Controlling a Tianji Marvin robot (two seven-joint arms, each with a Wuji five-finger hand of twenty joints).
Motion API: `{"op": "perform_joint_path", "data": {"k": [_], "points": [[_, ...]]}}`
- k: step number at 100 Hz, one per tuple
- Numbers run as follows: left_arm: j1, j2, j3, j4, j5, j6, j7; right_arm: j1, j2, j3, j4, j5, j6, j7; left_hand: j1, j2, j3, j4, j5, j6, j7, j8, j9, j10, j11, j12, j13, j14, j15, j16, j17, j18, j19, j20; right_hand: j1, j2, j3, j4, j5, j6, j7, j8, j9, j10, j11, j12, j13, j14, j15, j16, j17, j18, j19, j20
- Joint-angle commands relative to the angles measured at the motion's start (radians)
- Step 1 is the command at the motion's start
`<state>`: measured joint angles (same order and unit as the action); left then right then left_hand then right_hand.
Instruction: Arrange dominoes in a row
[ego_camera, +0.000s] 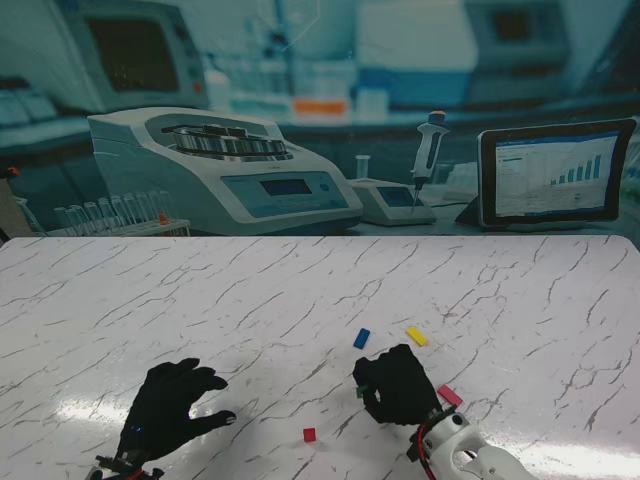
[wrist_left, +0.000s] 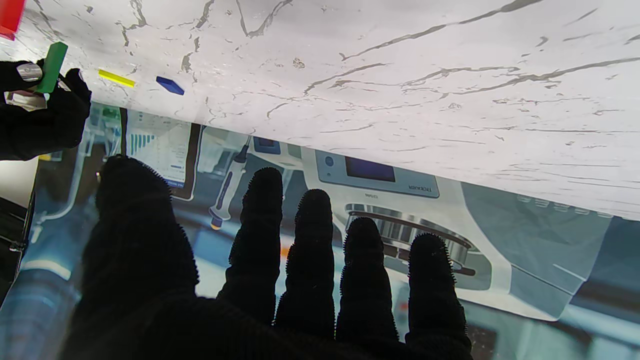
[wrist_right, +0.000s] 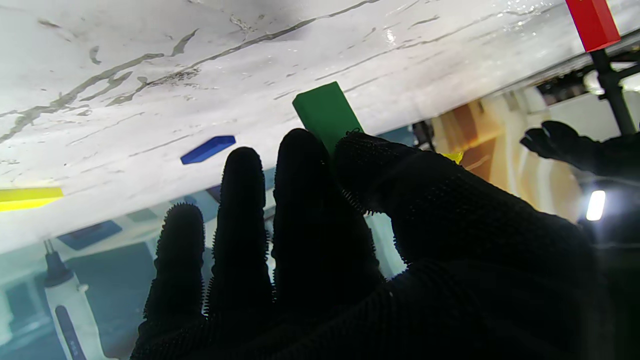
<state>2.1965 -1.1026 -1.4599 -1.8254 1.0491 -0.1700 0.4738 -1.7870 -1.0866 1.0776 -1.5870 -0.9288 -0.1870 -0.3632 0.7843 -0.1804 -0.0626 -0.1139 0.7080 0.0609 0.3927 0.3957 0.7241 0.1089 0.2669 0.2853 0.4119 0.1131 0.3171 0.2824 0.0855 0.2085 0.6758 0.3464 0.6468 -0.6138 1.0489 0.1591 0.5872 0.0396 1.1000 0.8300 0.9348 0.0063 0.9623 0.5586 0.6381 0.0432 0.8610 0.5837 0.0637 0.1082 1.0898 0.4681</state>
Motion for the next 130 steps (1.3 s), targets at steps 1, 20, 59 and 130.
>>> {"op": "perform_joint_path", "data": {"k": [1,20,59,130], "points": [[0.009,-0.005,0.001,-0.001,0.000,-0.026,-0.008,-0.005,-0.011,-0.011,-0.001,-0.001,0.003,-0.010,0.004,0.023,-0.008,-0.001,0.008,-0.010,-0.002,0.016,0.019,-0.002,0.015,0.014,0.020,-0.017,0.000,0.009,-0.009,0.008,0.026,0.016,-0.017,0.012,0.042,0.055,-0.019,0.017,0.058,-0.009,0.027,-0.026,0.022,-0.015,0.027,-0.029,0.002,-0.011,-0.004,0.026,0.031,-0.011],[0.010,-0.004,0.001,0.000,0.004,-0.027,-0.005,0.003,-0.012,-0.031,-0.004,-0.003,0.013,-0.017,0.004,0.023,-0.008,-0.002,0.008,-0.009,-0.002,0.016,0.019,-0.002,0.015,0.014,0.020,-0.017,0.000,0.009,-0.008,0.008,0.025,0.016,-0.019,0.010,0.042,0.058,-0.021,0.021,0.064,-0.017,0.026,-0.025,0.027,-0.020,0.025,-0.028,0.009,-0.009,-0.003,0.025,0.037,-0.011],[0.017,-0.004,-0.003,-0.002,0.010,-0.034,0.002,0.045,-0.015,-0.115,-0.004,-0.002,0.050,-0.023,0.006,0.022,-0.008,-0.002,0.008,-0.011,0.000,0.017,0.020,-0.005,0.016,0.014,0.021,-0.019,0.002,0.008,-0.009,0.001,0.022,0.014,-0.008,0.012,0.028,0.047,-0.024,0.024,0.069,-0.029,0.022,-0.019,0.028,-0.029,0.024,-0.033,0.027,-0.001,0.011,0.009,0.068,-0.002],[0.028,-0.004,-0.006,-0.002,0.017,-0.037,0.013,0.125,-0.031,-0.244,0.056,0.051,0.085,-0.030,0.006,0.020,-0.008,-0.001,0.009,-0.010,0.006,0.018,0.022,-0.006,0.018,0.015,0.024,-0.019,0.005,0.009,-0.006,0.000,0.021,0.014,0.008,0.023,0.006,0.024,-0.029,0.029,0.061,-0.038,0.014,-0.014,0.018,-0.034,0.016,-0.030,0.025,0.000,0.007,0.011,0.069,-0.004]]}}
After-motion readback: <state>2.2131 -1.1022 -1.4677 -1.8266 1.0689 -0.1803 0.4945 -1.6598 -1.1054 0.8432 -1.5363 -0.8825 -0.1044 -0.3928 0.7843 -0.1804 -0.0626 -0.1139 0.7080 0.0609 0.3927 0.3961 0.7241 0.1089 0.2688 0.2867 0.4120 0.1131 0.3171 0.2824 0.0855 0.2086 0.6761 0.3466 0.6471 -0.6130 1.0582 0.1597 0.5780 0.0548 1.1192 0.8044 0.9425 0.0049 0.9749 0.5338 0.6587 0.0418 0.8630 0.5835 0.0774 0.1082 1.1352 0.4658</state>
